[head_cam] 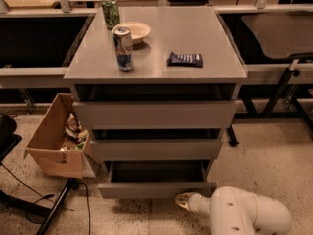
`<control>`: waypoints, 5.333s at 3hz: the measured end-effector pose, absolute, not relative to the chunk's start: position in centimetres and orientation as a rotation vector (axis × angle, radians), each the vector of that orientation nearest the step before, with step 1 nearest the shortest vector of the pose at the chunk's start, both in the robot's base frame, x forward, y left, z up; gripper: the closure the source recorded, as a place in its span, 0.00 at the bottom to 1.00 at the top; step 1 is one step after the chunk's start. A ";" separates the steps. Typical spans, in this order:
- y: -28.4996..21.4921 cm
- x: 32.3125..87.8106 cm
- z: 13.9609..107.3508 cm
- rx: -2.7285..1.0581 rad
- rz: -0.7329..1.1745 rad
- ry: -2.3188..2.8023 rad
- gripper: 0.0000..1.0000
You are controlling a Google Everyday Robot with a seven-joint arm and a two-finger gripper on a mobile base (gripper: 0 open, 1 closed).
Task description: Close bottom drawer
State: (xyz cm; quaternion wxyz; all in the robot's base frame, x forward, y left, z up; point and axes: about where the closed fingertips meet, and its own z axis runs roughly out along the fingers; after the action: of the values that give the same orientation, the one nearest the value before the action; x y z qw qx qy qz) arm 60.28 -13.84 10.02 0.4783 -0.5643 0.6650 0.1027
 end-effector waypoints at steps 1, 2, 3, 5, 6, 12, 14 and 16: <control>-14.0 60.3 10.0 -1.375 0.250 1.624 1.00; -14.3 61.4 10.5 -1.373 0.232 1.616 1.00; -14.8 62.9 11.2 -1.373 0.208 1.604 1.00; -15.2 64.5 12.2 -1.373 0.181 1.590 1.00; -15.2 64.5 12.2 -1.373 0.181 1.590 0.85; -15.2 64.0 12.2 -1.373 0.181 1.590 0.19; -17.9 61.2 17.9 -1.367 0.030 1.659 0.65; -24.0 55.0 32.7 -1.397 -0.145 1.750 1.00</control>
Offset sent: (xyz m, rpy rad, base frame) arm 0.2103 -0.0666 0.0777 -0.0731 -0.2464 -0.0772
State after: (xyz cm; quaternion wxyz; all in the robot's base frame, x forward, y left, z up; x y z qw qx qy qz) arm 54.98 -24.05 32.67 0.4338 -0.5610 0.7027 -0.0581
